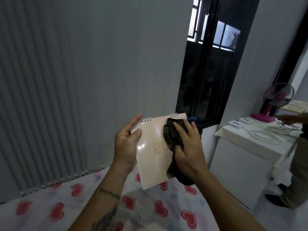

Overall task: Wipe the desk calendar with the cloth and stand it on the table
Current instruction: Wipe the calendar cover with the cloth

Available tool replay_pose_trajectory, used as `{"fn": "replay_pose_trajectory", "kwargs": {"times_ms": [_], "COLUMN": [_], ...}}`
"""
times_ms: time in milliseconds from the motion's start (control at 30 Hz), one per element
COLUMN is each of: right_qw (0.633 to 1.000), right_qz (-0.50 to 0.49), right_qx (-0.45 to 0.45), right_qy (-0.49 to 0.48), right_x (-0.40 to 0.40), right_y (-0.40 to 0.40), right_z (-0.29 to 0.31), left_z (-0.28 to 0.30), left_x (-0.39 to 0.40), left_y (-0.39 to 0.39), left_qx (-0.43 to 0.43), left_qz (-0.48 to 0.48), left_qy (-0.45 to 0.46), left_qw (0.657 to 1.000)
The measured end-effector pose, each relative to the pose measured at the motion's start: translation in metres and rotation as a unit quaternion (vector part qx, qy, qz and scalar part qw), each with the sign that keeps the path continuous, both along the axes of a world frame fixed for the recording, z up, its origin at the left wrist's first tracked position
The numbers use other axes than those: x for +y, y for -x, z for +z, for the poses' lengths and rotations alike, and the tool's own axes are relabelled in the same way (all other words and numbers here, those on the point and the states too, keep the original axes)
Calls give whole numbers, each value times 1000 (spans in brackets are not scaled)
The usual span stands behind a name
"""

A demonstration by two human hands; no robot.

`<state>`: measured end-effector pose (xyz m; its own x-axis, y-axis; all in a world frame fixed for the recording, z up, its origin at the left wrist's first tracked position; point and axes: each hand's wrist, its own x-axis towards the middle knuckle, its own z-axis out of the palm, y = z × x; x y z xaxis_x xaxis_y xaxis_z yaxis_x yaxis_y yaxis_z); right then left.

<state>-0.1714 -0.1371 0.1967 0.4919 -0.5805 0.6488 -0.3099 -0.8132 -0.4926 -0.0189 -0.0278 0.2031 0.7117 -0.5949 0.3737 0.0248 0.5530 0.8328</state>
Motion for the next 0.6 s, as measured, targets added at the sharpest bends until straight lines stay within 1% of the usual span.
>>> {"fn": "replay_pose_trajectory", "kwargs": {"times_ms": [100, 267, 400, 533, 600], "right_qw": [1000, 1000, 999, 998, 999], "right_qz": [9, 12, 2, 26, 13], "right_qx": [-11, -25, -41, -21, -14], "right_qy": [-8, -10, -13, -44, -46], "right_x": [4, 9, 1, -8, -9], "right_y": [3, 5, 12, 16, 17], "right_z": [-6, -6, -1, -6, -9], "left_z": [-1, -10, -15, -24, -32], "left_x": [4, 1, -5, -12, -14], "left_y": [2, 7, 6, 6, 10], "left_qx": [-36, -37, -6, 25, 28], "left_qz": [31, 81, 104, 143, 150], "left_qy": [-4, -19, -28, -43, -69], "left_qw": [999, 996, 994, 989, 986]}}
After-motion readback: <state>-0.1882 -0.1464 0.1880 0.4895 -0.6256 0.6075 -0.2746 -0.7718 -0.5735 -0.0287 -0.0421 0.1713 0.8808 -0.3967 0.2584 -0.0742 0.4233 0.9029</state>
